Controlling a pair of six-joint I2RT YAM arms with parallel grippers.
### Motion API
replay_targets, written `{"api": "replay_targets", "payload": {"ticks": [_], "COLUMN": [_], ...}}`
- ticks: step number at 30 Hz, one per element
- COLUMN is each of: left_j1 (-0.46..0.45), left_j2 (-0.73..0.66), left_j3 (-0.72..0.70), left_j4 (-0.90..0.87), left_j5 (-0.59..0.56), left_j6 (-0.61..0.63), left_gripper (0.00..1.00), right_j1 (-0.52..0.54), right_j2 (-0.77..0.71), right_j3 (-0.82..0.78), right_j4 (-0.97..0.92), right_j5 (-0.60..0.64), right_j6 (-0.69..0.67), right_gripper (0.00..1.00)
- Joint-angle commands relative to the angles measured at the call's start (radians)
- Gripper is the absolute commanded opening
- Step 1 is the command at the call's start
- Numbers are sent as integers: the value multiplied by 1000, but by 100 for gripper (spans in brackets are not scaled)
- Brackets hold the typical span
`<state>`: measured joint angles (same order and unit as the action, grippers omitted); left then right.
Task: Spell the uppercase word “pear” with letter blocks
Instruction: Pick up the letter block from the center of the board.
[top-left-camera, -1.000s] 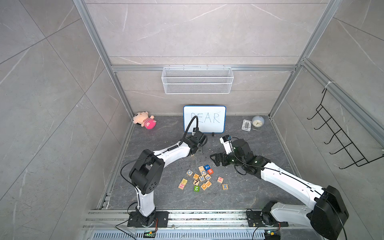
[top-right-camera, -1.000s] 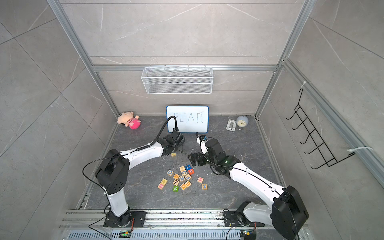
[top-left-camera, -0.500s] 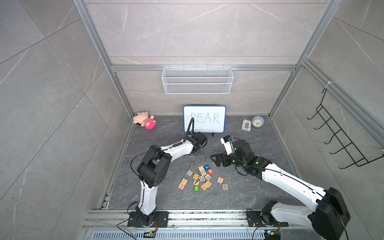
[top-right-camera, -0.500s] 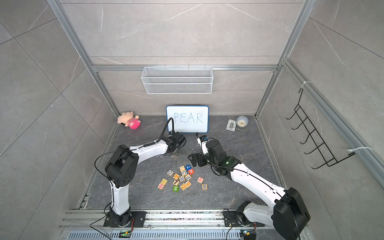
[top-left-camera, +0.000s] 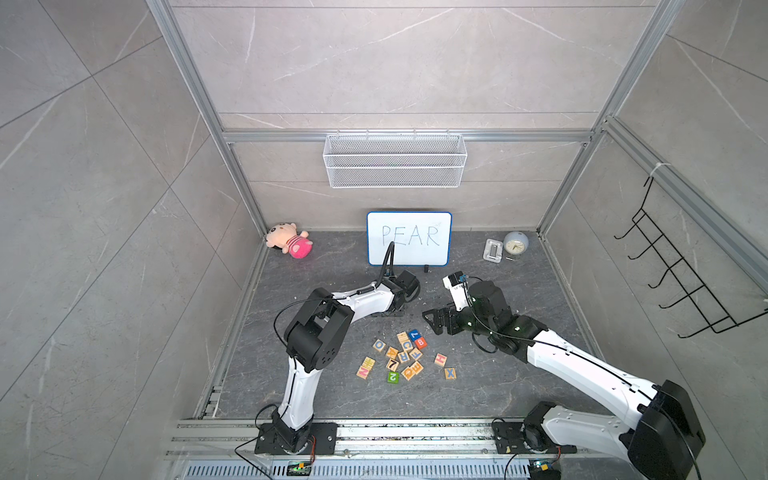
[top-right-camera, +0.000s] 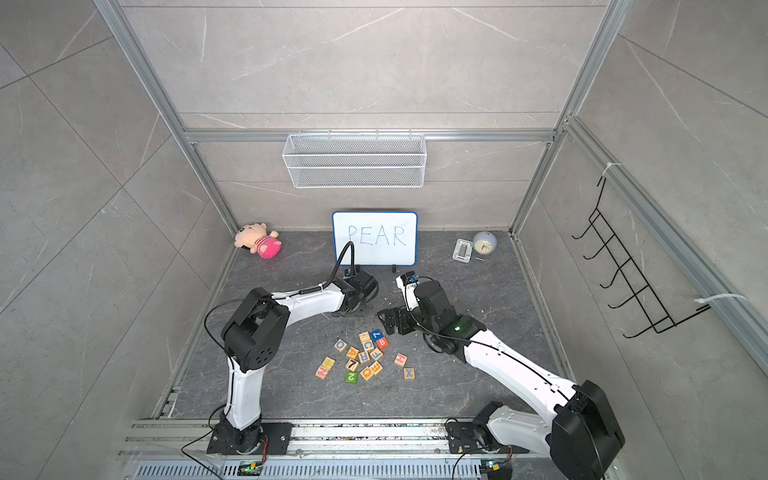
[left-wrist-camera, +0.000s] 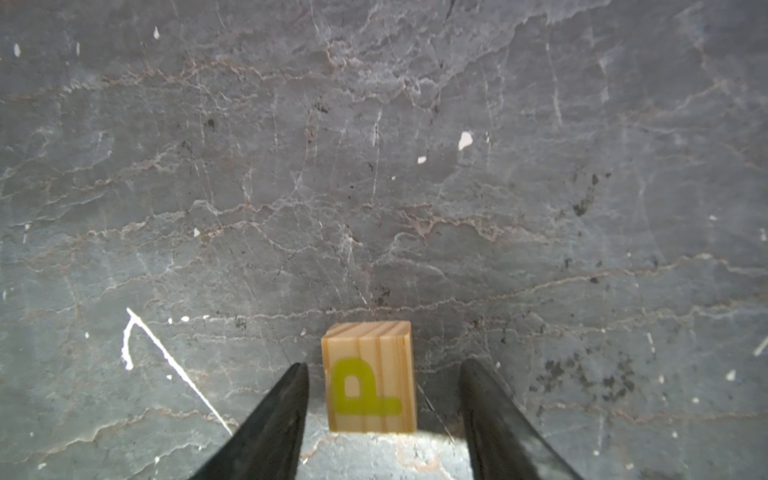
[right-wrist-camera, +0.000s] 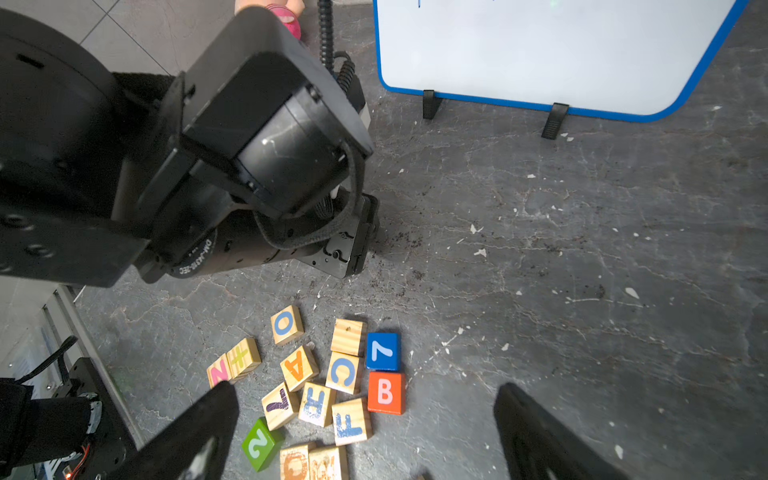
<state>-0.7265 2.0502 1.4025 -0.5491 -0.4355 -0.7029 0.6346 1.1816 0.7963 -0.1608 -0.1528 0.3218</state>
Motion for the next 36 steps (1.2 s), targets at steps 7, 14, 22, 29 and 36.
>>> {"api": "replay_targets", "payload": {"ticks": [7,14,22,29,36], "left_j1": [12,35,125,189,257], "left_j2": [-1,-52,-98,-111,-147], "left_j3": [-43,-106,-99,-94,-89], "left_j4": [37,137,112,53,68], "left_j5": [7,101,349,451,643], "left_j6": [31,224,788,1155,1453], "left_gripper": [44,44,28,27,29], "right_j1": [5,4,5,5,5], "right_j2": [-1,2,-19,-19,-34], "right_j3": [-6,-2,-9,2,2], "right_j4": [7,9,-9,-29,-39], "right_j5": [4,5,35,33,31], "right_j6": [11,14,8,8,13], "right_gripper": [99,98,98,98,98]}}
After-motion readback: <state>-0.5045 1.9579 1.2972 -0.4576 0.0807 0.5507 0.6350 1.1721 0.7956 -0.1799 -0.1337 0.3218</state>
